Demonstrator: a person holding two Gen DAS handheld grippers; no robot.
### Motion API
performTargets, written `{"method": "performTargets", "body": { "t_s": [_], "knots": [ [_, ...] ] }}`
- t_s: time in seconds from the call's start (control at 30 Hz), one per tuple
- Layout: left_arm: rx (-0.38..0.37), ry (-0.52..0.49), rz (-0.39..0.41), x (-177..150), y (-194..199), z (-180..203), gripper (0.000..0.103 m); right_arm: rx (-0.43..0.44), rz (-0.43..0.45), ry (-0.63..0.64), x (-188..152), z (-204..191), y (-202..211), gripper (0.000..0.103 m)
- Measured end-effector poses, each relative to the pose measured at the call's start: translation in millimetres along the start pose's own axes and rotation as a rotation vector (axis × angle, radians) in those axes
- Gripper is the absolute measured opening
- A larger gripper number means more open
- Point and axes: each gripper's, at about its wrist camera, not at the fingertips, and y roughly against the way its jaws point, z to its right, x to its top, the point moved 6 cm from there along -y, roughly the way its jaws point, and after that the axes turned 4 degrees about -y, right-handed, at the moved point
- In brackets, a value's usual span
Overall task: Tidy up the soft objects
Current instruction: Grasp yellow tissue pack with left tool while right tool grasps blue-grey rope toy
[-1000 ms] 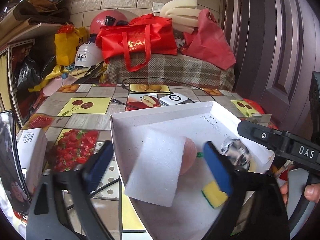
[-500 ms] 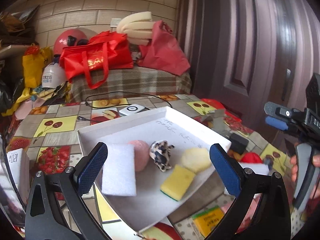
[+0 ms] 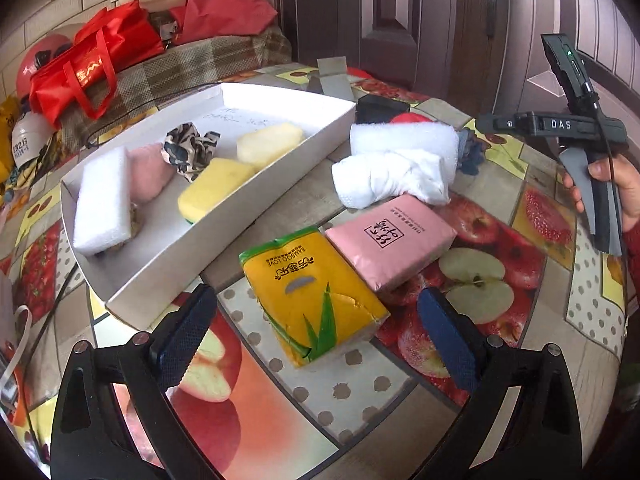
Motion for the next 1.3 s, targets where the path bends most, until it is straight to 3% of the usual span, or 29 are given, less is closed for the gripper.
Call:
{"method": "performTargets", "body": {
  "t_s": [0.1,0.17,0.23,0.27,0.3,0.33,0.43,0.67,0.93,1.13,1.3],
  "knots": [
    [-0.031,0.054,-0.03,-2.9,-6.7,-9.3,0.095,-0.04,-0.066,0.111,-10.0,-18.8,-19.5,0.103],
    [-0.072,0.087,-0.055,-5.7,-13.2,-13.9,0.095,-0.066,-0.096,0.136,-14.5,-22.1,-29.2,0.095],
    [-0.094,0.113,-0.069,-7.4,-16.5,-18.5,0.087,-0.062,-0.118,0.121,-19.3,-22.1,-34.2,0.06],
    [-0.09,0.099,-0.061,-7.0,-14.3,-18.2,0.077,-0.065,-0.103,0.124,-19.6,-22.2,-31.7,0.056],
    [-0.074,0.09,-0.06,-7.5,-13.5,-18.3,0.061,-0.051,-0.098,0.122,-20.0,-22.9,-28.6,0.042],
    [-0.067,0.094,-0.054,-7.6,-12.0,-19.3,0.056,-0.028,-0.093,0.109,-20.8,-22.9,-25.0,0.031],
    [-0.054,0.109,0.004,-5.1,0.1,-23.2,0.053,-0.022,-0.051,0.076,-20.0,-18.6,-11.9,0.027],
    [0.051,0.057,0.178,12.7,36.4,-24.6,0.053,0.01,0.095,0.021,-6.7,-19.0,27.1,0.027],
    [0.164,0.134,0.322,54.5,66.9,-74.5,0.053,0.077,0.247,0.04,31.4,-54.4,65.9,0.027],
    [0.204,0.202,0.362,98.7,66.9,-108.9,0.053,0.125,0.319,0.087,66.8,-94.0,77.8,0.027],
    [0.228,0.263,0.318,94.6,50.0,-138.7,0.053,0.196,0.294,0.083,94.9,-129.6,49.7,0.027]
  ]
}}
